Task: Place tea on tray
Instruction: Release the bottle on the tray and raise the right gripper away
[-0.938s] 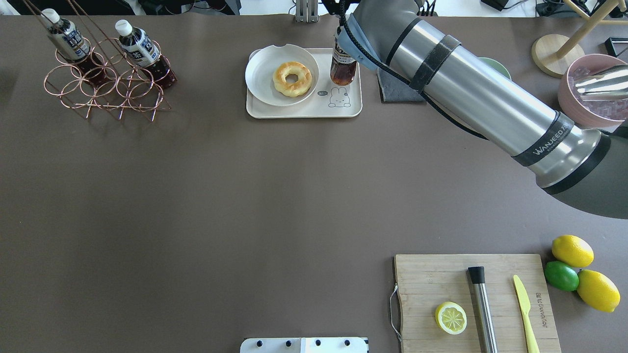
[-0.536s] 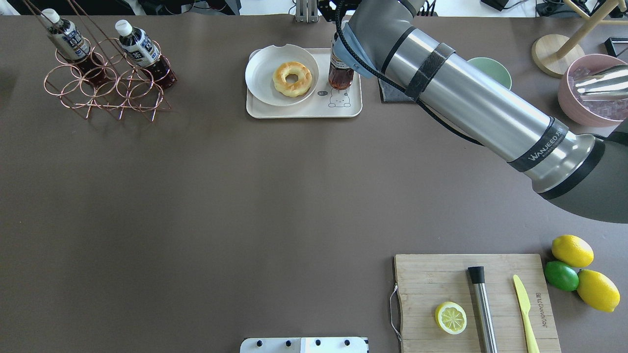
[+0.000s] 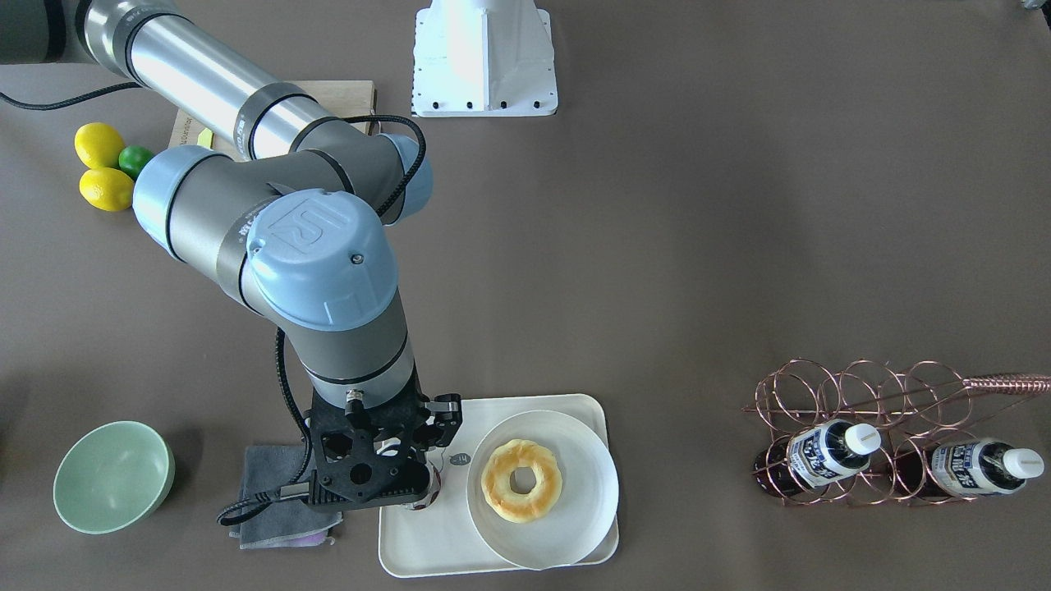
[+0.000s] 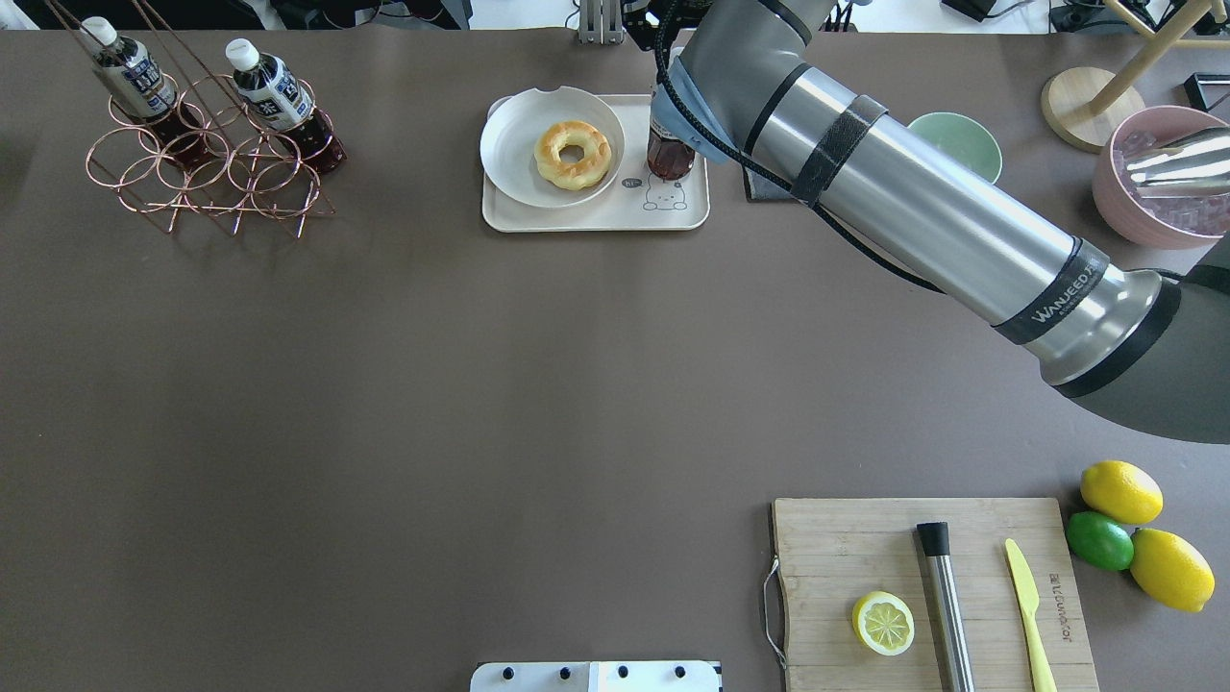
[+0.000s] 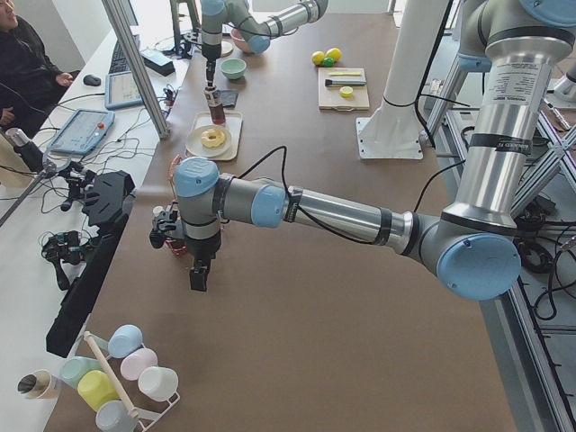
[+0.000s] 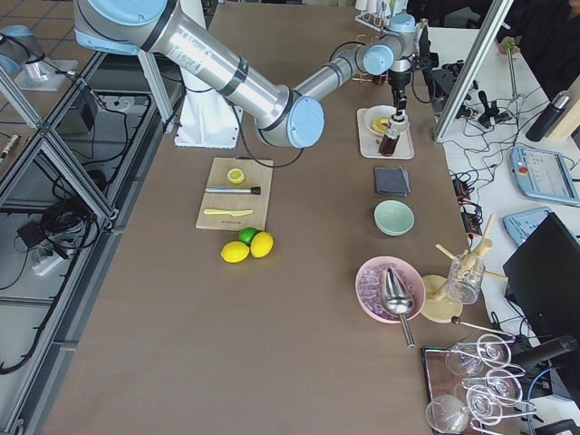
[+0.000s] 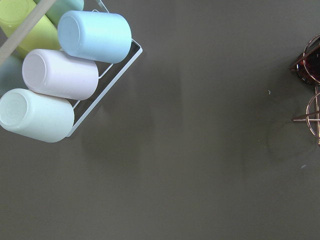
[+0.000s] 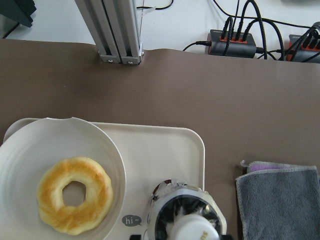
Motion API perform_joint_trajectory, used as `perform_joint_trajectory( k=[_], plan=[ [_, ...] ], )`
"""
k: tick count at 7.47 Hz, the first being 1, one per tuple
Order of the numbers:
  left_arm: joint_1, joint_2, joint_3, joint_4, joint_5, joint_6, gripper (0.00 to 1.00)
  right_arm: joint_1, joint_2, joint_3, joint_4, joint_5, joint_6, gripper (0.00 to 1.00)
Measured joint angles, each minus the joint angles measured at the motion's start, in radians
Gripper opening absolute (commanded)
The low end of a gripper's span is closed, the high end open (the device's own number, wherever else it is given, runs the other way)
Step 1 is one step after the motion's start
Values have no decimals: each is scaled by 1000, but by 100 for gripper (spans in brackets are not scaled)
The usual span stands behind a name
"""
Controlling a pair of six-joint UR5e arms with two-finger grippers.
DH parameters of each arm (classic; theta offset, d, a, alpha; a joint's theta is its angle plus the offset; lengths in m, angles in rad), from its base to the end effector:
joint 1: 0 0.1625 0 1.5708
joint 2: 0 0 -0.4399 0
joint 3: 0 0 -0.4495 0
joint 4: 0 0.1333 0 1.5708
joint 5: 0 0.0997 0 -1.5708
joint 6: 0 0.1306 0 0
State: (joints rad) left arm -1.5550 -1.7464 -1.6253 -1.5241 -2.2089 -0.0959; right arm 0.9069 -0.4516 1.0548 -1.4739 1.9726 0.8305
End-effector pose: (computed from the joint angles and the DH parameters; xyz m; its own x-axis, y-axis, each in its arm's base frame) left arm -0.0455 -0.6325 0.5781 0.7992 0.0266 -0.6005 0.0613 0.9902 0.1255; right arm -0.5019 -0.7750 0.1272 0.7321 -0.0717 0.6774 -0.1027 0.9715 0.2138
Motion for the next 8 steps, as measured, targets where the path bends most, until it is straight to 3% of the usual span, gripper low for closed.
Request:
perform_joint_trajectory(
  k=[3,4,6,8],
  plan=[
    [0,-33,33,0,0,0,98,24,3,70,-34,18,9,100],
    [0,-39,39,0,0,1,98,35,0,152,-113,39,11,100],
    [0,-41,38,-1,0,-3,98,48,-46,401,-379,46,10,100],
    [-1,-39,39,0,-1,-4,98,115,-238,633,-545,44,-81,100]
  ],
)
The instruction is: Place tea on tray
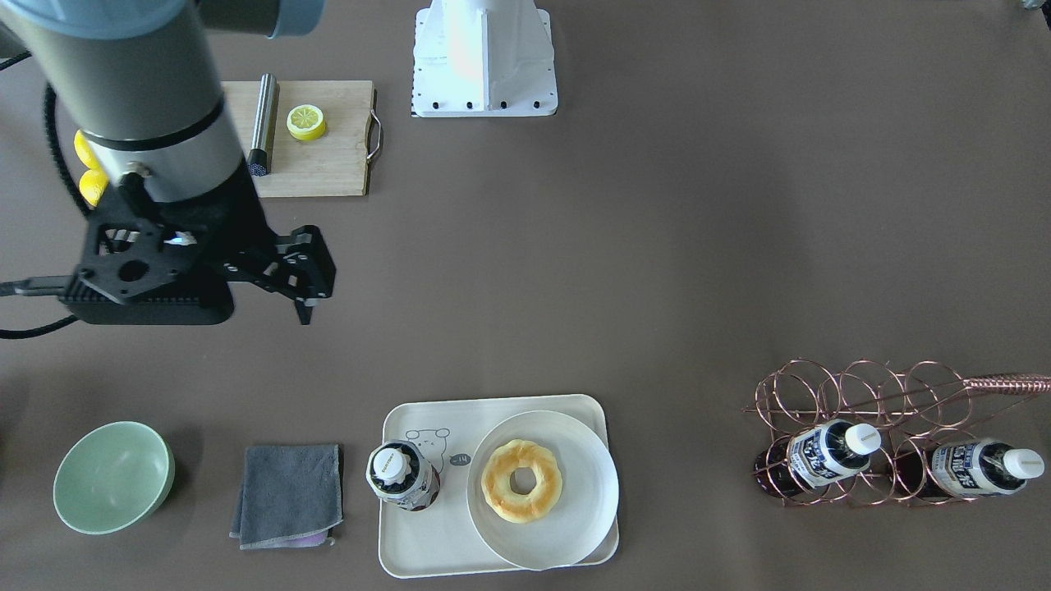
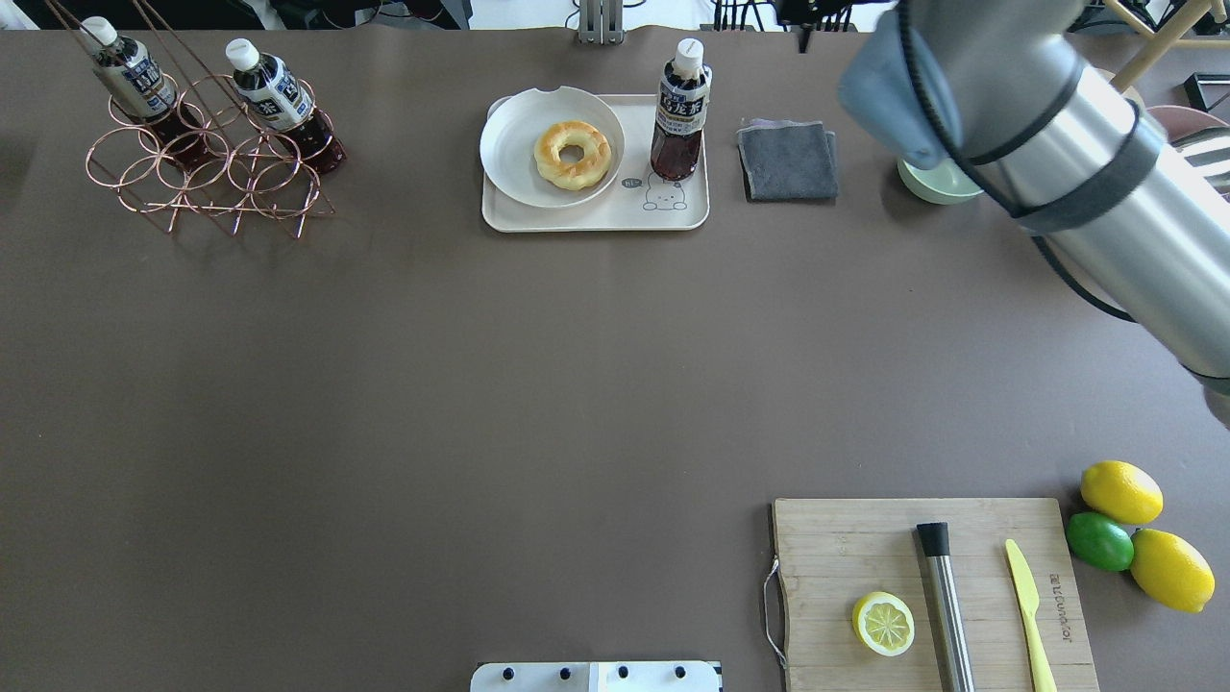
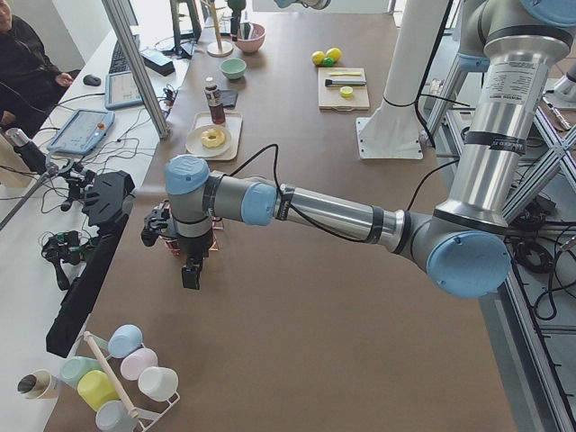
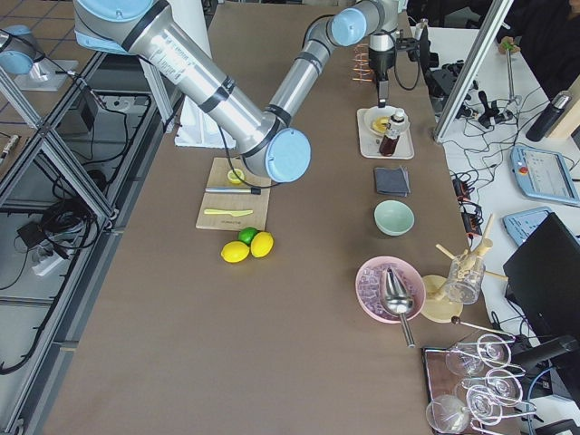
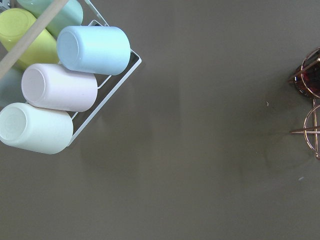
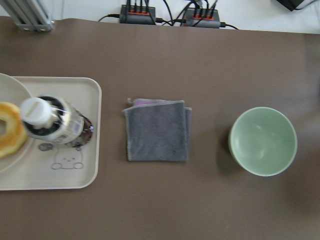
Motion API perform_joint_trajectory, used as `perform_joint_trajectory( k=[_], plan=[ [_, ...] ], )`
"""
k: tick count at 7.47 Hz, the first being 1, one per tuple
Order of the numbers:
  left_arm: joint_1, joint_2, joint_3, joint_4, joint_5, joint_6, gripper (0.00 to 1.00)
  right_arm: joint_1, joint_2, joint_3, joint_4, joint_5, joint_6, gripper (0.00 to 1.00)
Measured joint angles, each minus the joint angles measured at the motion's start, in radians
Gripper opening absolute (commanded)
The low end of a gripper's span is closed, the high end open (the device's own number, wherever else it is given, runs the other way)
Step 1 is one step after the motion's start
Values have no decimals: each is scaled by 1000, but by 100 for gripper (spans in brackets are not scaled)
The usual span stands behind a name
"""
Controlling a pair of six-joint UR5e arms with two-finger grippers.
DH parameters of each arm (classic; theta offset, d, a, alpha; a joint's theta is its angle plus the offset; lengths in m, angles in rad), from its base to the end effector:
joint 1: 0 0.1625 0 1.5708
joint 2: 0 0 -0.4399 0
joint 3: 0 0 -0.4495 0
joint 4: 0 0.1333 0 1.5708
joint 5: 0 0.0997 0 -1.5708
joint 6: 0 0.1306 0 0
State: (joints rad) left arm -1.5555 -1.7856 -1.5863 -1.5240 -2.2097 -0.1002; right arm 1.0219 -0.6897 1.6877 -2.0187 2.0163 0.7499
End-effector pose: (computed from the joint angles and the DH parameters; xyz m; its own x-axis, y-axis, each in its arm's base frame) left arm -0.0455 -0.6493 0.5746 0.7985 0.0221 -0.6016 0.0652 0.9903 0.1229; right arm -0.3149 -0.6626 0.1130 0.7805 0.0105 0.6251 -0.1191 0.9840 0.1322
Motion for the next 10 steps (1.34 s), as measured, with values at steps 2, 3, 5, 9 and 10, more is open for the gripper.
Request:
perform_joint_trajectory(
  k=[2,3,5,9,10],
  plan=[
    [-1,2,-8,0,-1,3,98,123,-220,63,-74,-49,-289,100],
    [-3,2,-13,0,-1,4,98,194,-342,68,-71,-74,-448,100],
    [-4,-1,-19,2,-3,5,98,354,-620,58,102,-14,-655,100],
    [-4,-2,-15,2,-77,5,98,563,-857,-105,439,240,-768,100],
    [-4,-3,-14,3,-80,5,98,574,-863,-114,445,258,-775,100]
  ],
)
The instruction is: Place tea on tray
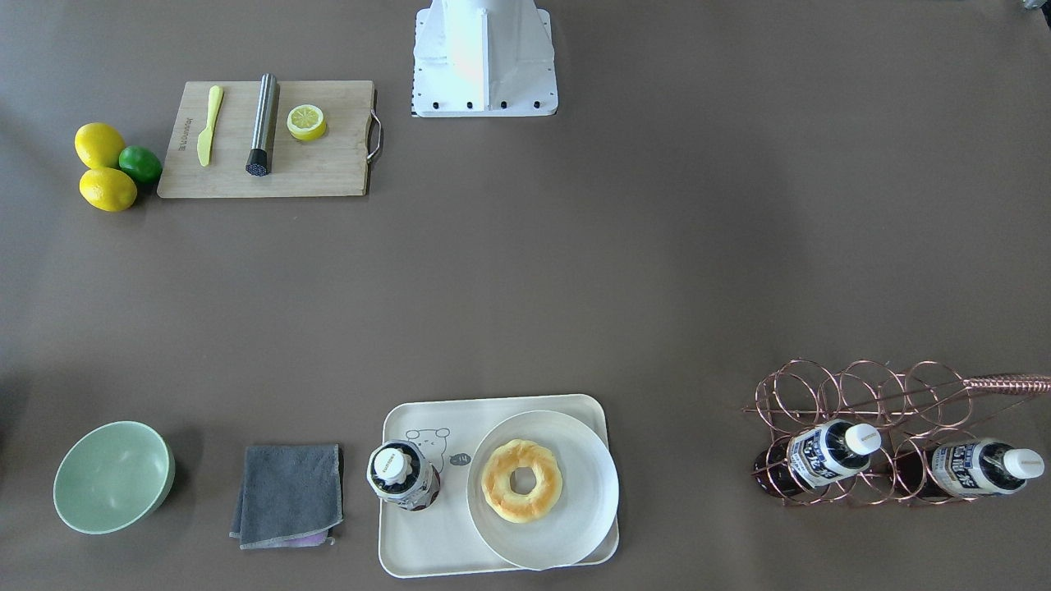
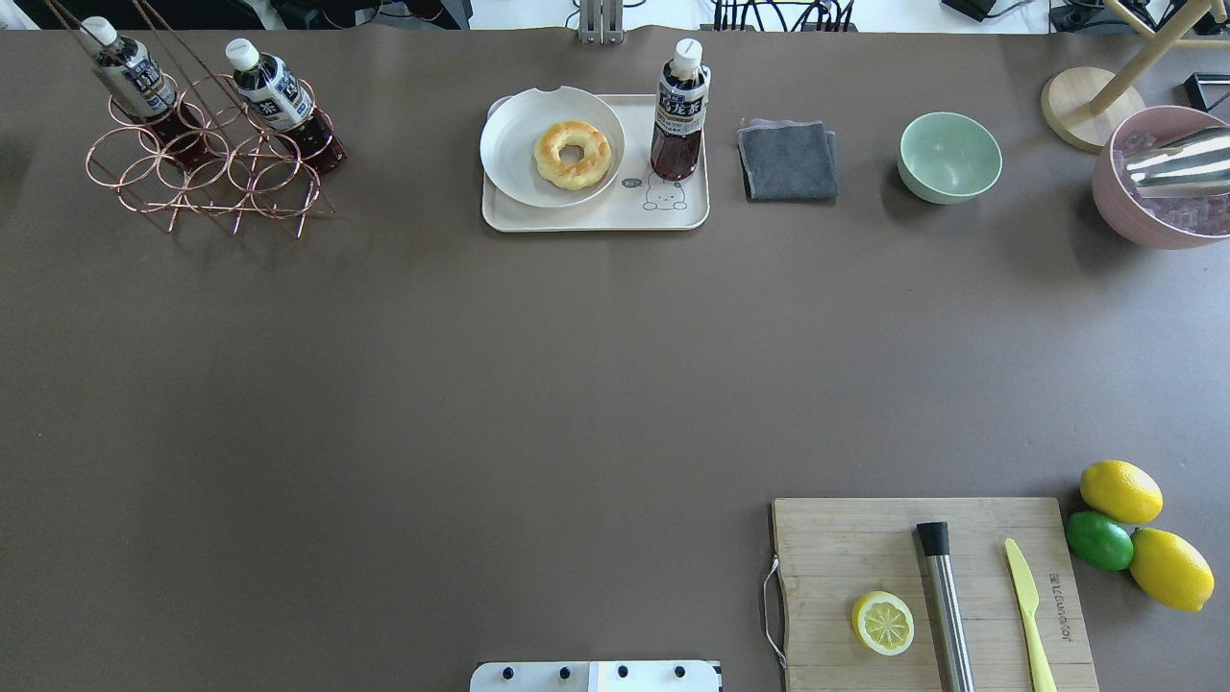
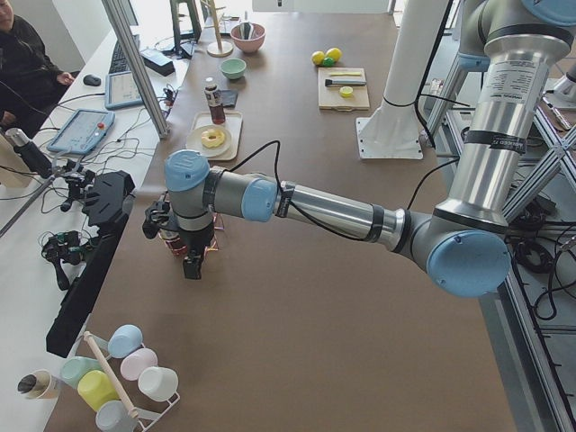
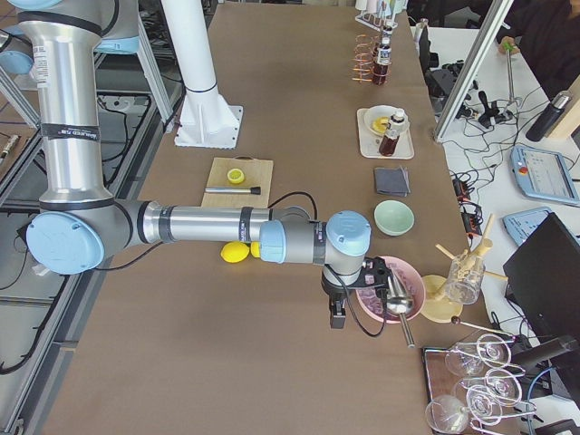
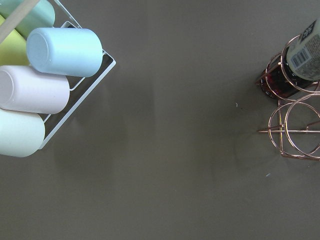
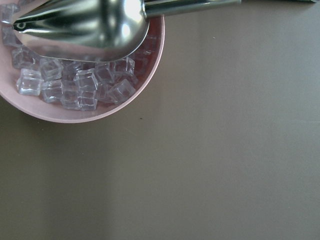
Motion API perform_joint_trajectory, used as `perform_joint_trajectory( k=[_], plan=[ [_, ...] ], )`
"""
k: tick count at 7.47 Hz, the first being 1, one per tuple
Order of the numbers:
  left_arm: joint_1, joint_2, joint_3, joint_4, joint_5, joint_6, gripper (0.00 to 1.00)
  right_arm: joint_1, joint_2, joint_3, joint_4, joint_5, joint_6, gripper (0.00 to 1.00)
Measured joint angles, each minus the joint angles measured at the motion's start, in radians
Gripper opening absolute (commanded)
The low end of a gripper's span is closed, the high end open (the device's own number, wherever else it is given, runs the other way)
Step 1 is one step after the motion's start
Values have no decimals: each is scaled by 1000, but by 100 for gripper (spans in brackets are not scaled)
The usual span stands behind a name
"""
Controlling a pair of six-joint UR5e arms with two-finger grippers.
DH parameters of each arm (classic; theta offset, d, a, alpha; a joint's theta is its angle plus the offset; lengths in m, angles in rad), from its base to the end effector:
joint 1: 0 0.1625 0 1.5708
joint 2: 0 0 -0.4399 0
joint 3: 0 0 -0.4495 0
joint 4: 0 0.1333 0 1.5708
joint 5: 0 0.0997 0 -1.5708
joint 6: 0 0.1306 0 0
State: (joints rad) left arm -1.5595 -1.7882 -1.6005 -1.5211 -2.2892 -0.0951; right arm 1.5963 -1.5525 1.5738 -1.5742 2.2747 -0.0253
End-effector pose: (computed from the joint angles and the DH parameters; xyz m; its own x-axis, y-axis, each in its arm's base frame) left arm -0.0400 -0.6483 0.5590 0.7490 0.0439 -0.6611 0.0603 0.9892 0.1340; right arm 0.0630 -0.5575 0.6905 0.7628 -0.0174 0.6464 -0.0062 0.9994 0.0343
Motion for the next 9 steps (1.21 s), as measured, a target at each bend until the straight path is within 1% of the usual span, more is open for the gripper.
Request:
perform_joint_trajectory(
  k=[3,7,9],
  plan=[
    [-2,10,4,4,-1,0,98,13,-2,-2,1,24,-4,100],
    [-44,111,4,-2,-2,1,98,14,-1,3,2,46,-2,100],
    [-57,143,6,-2,-1,0,98,14,3,3,2,52,-1,100]
  ],
)
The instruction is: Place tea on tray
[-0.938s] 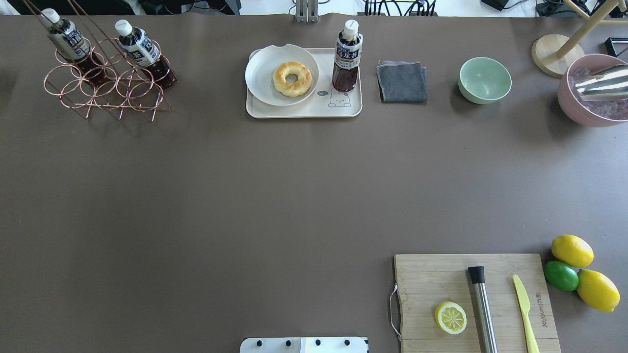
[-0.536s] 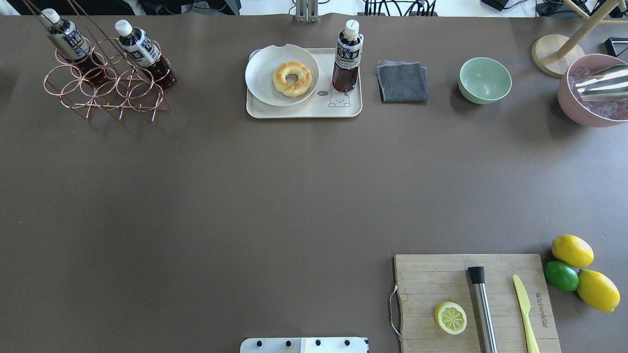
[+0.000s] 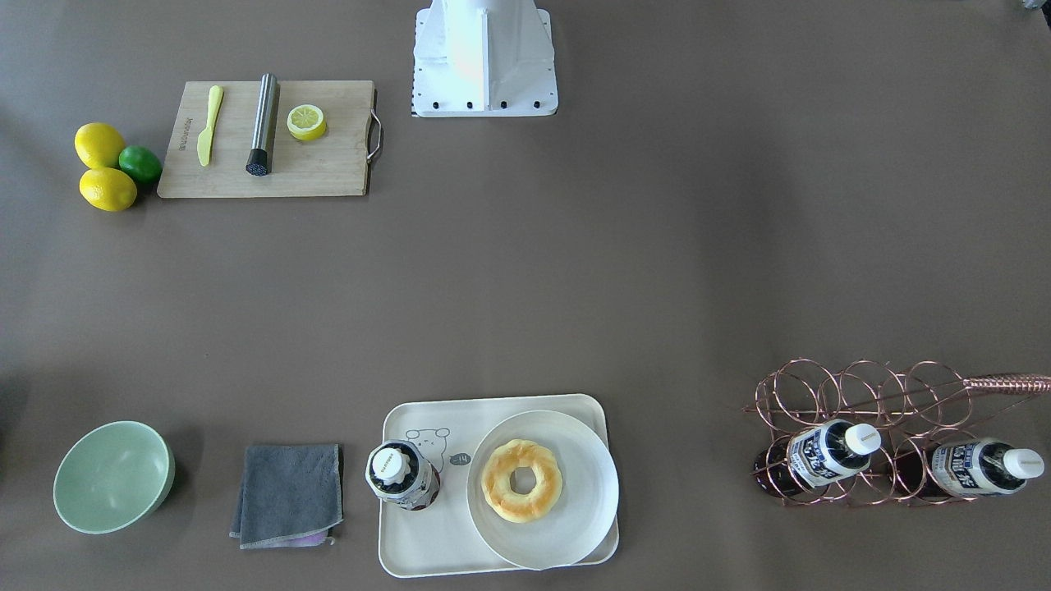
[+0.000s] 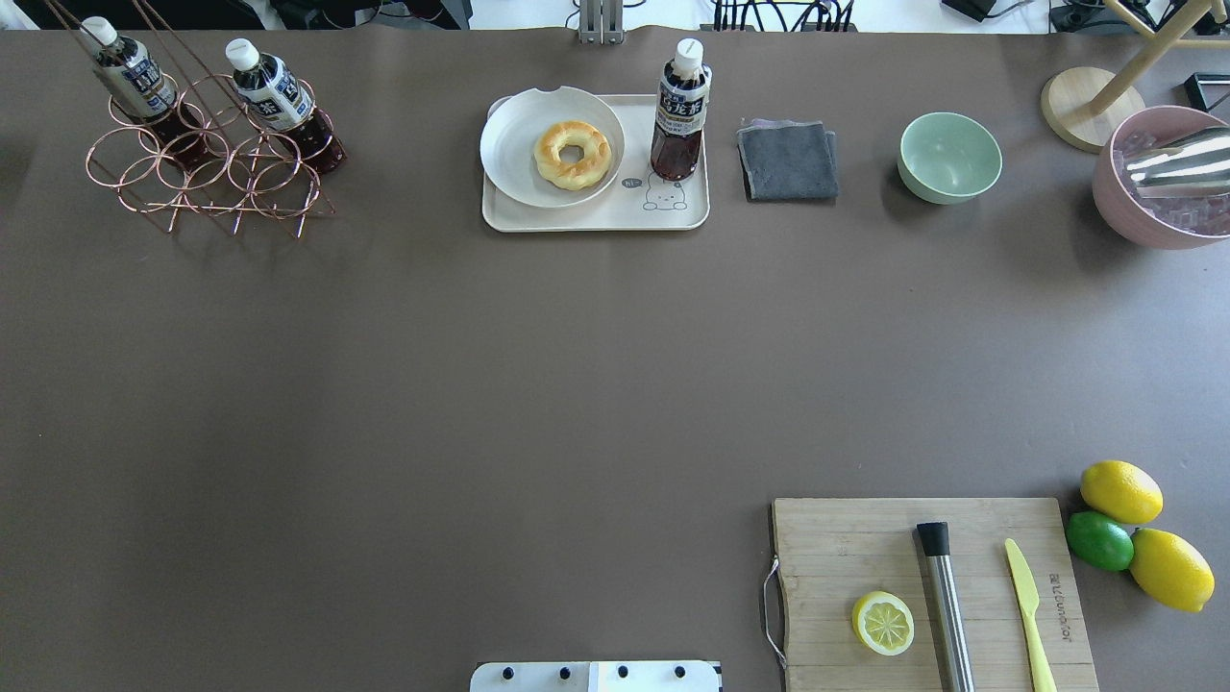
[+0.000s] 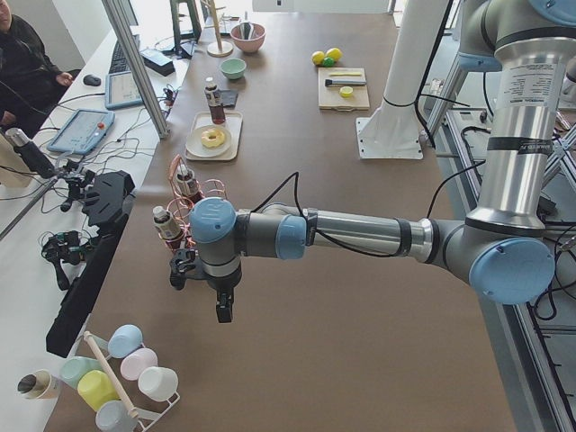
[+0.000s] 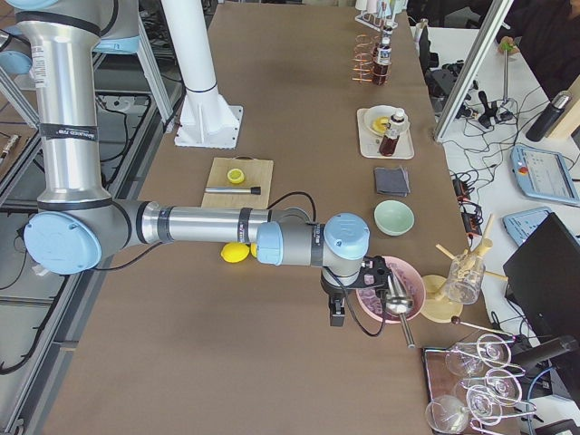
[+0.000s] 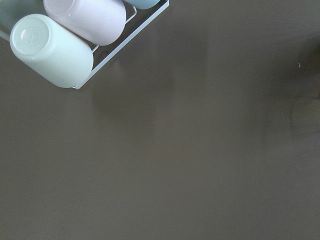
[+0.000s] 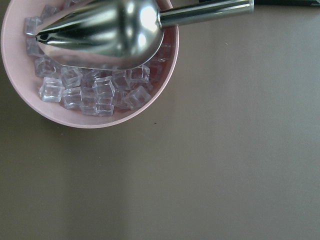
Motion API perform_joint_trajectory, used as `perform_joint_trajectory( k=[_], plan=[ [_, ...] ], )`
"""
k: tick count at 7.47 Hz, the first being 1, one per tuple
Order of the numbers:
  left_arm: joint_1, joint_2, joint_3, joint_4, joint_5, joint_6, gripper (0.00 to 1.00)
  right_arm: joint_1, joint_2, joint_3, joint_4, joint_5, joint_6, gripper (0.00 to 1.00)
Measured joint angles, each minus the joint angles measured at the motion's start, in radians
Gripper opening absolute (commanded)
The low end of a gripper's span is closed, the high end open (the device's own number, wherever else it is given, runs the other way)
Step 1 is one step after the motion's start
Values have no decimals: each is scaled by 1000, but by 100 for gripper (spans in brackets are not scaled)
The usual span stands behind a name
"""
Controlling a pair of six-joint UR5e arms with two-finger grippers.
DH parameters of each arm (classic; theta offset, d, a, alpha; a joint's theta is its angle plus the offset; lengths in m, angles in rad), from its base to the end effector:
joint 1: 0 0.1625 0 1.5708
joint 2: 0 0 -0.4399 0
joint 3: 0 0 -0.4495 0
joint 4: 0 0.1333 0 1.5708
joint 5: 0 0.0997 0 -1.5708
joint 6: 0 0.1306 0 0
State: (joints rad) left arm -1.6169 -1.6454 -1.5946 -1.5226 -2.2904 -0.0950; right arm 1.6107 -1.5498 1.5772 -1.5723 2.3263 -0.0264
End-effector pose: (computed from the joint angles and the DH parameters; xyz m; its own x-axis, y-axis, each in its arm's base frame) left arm -0.0741 -0.5818 0.6501 0.7450 -0.0962 -0.6600 0.1172 0.9930 -0.0125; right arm 0.0661 -0.5585 0.6824 0.7289 -0.0151 0.6845 -0.0206 0.9988 0.0440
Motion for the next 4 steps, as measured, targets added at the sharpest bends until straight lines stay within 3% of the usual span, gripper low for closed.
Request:
perform_joint_trajectory(
  k=[4],
  plan=[
    [-4,7,1,0,0,0,98,0,0,1,2,1,0,100]
  ],
)
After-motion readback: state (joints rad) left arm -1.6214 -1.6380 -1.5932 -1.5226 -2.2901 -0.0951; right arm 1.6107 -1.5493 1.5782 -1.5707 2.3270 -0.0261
